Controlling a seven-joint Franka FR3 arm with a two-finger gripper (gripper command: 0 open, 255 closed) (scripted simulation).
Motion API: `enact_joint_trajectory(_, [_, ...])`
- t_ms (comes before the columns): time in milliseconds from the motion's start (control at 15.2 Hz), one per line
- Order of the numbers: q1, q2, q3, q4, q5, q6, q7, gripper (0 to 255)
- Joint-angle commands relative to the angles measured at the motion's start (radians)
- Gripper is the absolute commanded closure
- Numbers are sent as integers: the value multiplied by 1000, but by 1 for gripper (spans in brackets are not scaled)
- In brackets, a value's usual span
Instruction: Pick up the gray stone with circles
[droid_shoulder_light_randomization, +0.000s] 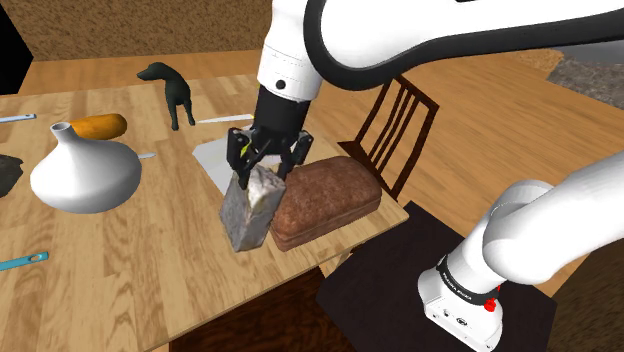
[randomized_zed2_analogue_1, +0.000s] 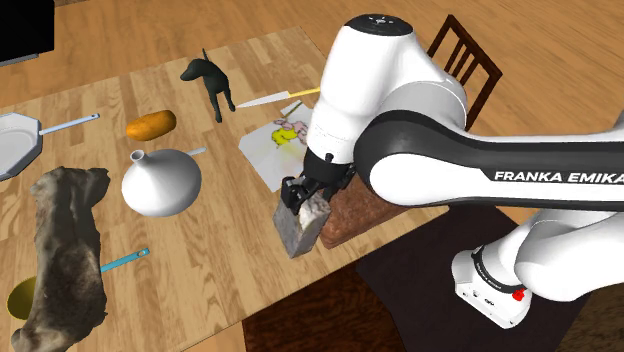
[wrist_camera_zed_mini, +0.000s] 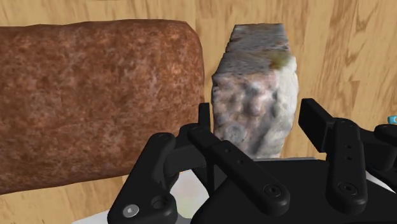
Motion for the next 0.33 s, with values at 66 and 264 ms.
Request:
enact_joint_trajectory(66, [-3, -5, -7, 35, -6, -39, 8, 255])
enact_joint_trajectory(264, [-4, -7, -9, 49, -9, -54, 12, 255])
